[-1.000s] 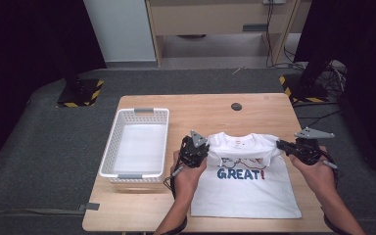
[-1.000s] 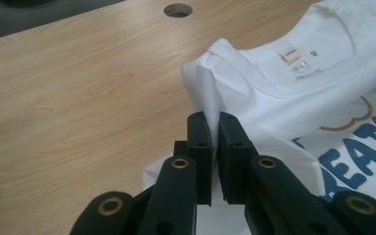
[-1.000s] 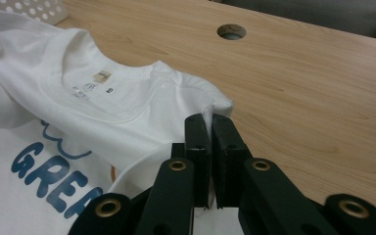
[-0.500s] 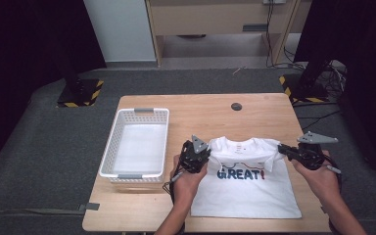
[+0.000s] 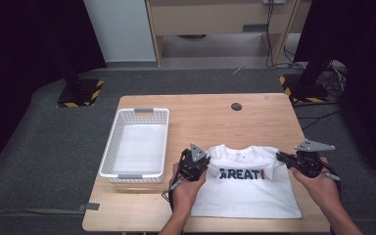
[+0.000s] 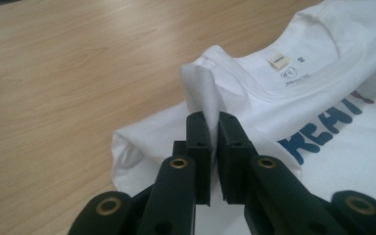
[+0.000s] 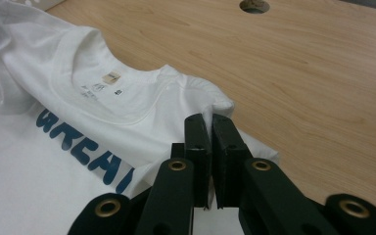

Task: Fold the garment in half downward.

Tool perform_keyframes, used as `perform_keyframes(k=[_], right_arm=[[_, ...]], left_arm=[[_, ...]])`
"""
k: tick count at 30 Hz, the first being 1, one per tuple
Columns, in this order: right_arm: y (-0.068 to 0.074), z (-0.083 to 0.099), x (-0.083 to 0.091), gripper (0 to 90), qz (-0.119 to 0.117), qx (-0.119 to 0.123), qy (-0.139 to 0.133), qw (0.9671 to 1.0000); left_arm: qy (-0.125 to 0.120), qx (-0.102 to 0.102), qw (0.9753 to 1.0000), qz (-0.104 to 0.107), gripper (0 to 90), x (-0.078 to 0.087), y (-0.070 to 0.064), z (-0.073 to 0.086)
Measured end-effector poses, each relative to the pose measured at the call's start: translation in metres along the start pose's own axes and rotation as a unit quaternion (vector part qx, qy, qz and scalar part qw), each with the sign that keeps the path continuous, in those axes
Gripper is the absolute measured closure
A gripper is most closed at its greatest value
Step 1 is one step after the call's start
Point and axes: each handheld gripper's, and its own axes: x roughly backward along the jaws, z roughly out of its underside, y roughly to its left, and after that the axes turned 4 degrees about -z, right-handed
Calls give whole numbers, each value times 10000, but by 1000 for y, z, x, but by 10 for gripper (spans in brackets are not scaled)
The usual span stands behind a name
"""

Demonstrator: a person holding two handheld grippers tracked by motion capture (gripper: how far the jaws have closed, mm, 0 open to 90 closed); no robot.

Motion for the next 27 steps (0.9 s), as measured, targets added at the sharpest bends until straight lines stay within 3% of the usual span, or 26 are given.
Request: perform_keyframes(k=[10, 17, 27], right_arm=[[8, 17, -2, 864, -77, 32, 137, 9999], [14, 38, -10, 863, -156, 47, 390, 9991], [10, 57, -24, 862, -157, -85, 585, 9981]], left_arm=[[186, -49, 9998, 91, 856, -4, -7, 25], [384, -60, 9992, 130, 853, -7, -9, 43], [526, -138, 9985, 68, 854, -20, -7, 45]])
